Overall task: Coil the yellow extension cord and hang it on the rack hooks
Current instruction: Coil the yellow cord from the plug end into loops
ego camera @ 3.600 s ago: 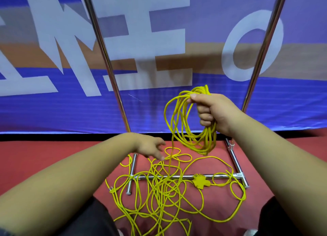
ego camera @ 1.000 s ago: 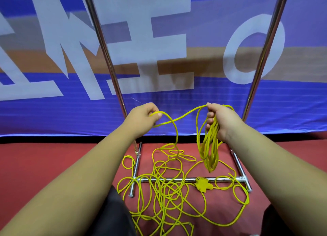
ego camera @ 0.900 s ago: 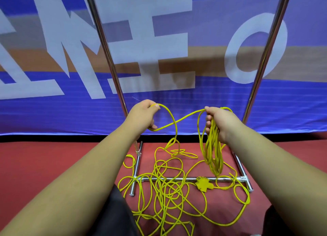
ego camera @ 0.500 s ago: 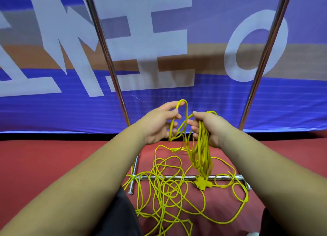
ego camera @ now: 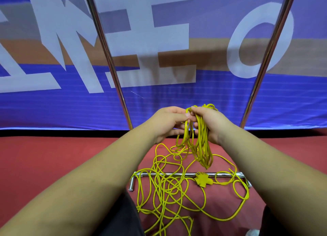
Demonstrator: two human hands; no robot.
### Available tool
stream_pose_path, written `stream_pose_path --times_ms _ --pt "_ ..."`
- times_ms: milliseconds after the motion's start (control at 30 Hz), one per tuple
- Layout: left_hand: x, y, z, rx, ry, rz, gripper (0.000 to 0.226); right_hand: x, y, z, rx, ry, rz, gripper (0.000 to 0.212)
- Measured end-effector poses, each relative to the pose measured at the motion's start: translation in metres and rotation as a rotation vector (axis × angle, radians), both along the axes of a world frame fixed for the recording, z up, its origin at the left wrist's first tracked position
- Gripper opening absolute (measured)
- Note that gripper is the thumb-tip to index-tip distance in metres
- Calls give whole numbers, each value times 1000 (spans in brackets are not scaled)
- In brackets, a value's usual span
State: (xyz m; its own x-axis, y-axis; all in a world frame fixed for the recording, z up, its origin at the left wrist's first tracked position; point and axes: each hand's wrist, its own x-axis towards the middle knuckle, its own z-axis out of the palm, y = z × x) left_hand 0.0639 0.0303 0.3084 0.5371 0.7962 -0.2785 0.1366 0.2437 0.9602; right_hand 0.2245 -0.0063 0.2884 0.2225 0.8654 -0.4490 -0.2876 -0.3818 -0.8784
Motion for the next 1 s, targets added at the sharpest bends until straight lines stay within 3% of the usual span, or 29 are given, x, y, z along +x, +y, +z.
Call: stream_pose_path --times_ms 100,200,400,567,667,767,867,1000 --pt "-3 6 2 -7 8 29 24 3 2 -3 12 -46 -10 17" --pt "-7 12 4 106 94 59 22 5 5 -8 35 -89 -60 9" --pt "-29 26 11 812 522 -123 27 15 11 -14 32 -138 -108 3" --pt "-34 40 6 1190 790 -37 22 21 12 -13 89 -165 -74 6" --pt "-36 45 0 1103 970 -79 26 20 15 -7 156 -90 -36 8" --pt "-39 50 -7 951 945 -81 30 19 16 -2 212 10 -61 8" --pt "-38 49 -3 884 708 -73 22 15 13 1 244 15 -12 8" --pt "-33 40 4 563 251 -24 25 7 6 -11 197 -68 134 14"
